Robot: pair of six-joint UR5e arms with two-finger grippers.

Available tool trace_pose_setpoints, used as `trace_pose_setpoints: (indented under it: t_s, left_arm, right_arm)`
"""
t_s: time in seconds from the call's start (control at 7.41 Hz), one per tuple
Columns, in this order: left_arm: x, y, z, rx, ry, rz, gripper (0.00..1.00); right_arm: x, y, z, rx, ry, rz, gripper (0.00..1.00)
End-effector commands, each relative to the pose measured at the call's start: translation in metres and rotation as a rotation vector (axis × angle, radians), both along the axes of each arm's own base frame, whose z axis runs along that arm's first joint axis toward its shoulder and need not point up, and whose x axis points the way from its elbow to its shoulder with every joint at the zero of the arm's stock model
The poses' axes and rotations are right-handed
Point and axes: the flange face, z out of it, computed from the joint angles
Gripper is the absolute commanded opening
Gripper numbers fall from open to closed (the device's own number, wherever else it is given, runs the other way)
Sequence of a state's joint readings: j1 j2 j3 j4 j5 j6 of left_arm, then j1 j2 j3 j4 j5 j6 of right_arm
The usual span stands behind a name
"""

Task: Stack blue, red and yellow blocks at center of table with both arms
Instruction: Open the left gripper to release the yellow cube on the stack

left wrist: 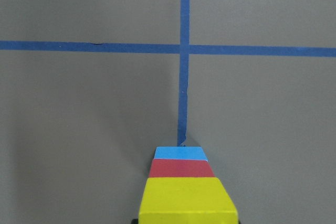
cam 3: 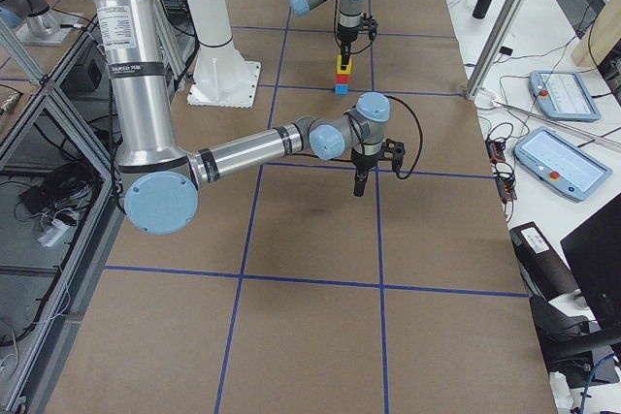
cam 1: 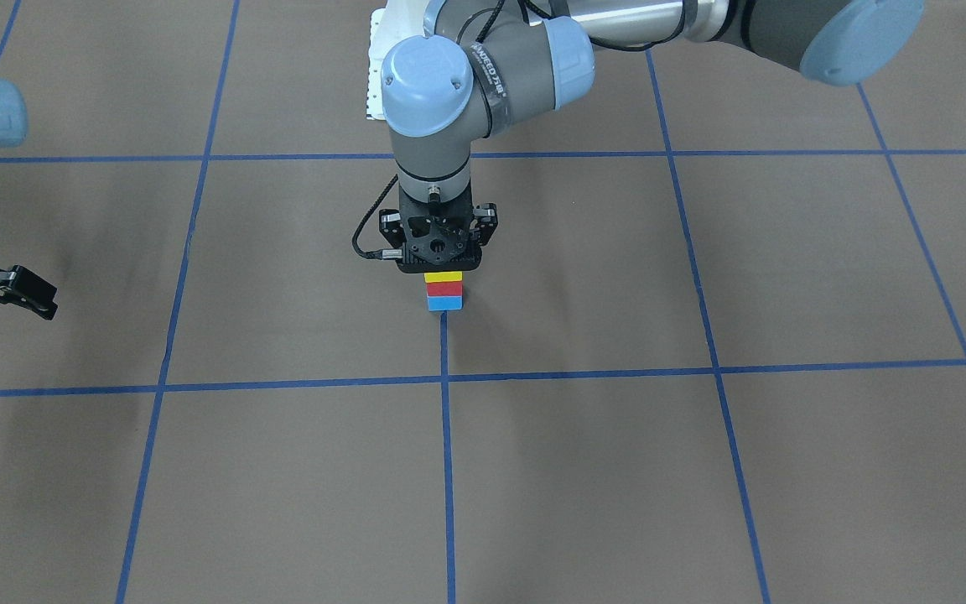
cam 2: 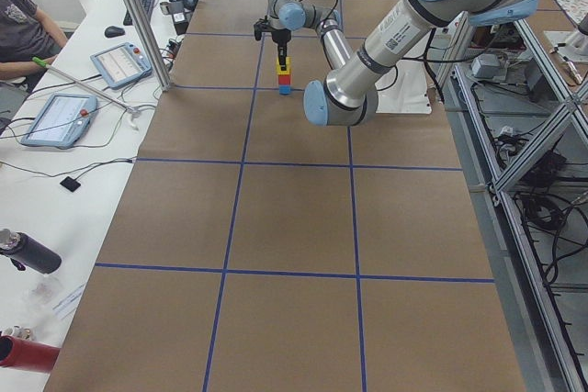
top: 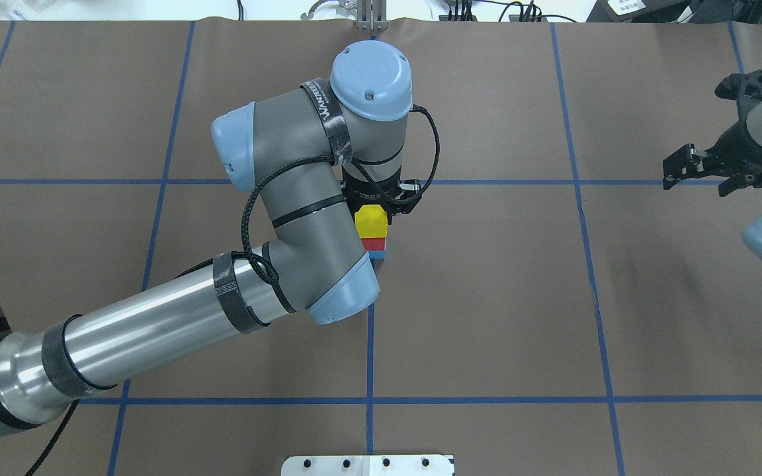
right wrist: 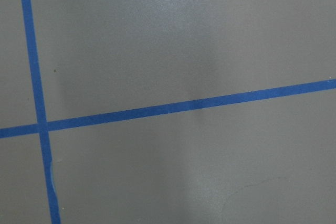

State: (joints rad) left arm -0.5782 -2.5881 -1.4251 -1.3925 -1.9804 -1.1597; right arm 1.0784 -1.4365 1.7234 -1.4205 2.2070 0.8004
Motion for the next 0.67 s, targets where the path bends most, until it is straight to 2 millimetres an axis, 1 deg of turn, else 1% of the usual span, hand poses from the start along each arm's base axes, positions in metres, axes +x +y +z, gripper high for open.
trace_pose_setpoints:
  t_s: [0.0,0.13,0.27,0.4,0.54]
  left_arm:
    - [-0.0004,0.0001,-0.0004,0.001,0.001,0.000,0.58]
    - [-0.0007,0.0003,0.0002,0.002,0.001,0.001,0.83]
    - [0.0000,0.0011,0.0002,0.003,0.001,0.001,0.99]
    - [0.0010,0.0019,0.0036,-0.001,-0.003,0.004,0.99]
    - [0.0003,0.0024,0.0024,0.001,0.000,0.004,0.99]
  right_arm:
    - [-0.0001,-0.0004,0.0008,-0.001,0.002,0.001,1.00]
    - [-0.0001,-0.0004,0.0008,-0.001,0.002,0.001,1.00]
    - [-0.0001,-0.0004,0.0008,-0.001,0.002,0.001,1.00]
    - [-0.0001,-0.0004,0.0008,-0.001,0.002,0.001,1.00]
    - [-0.0001,-0.0003,0.0001,0.000,0.001,0.001,1.00]
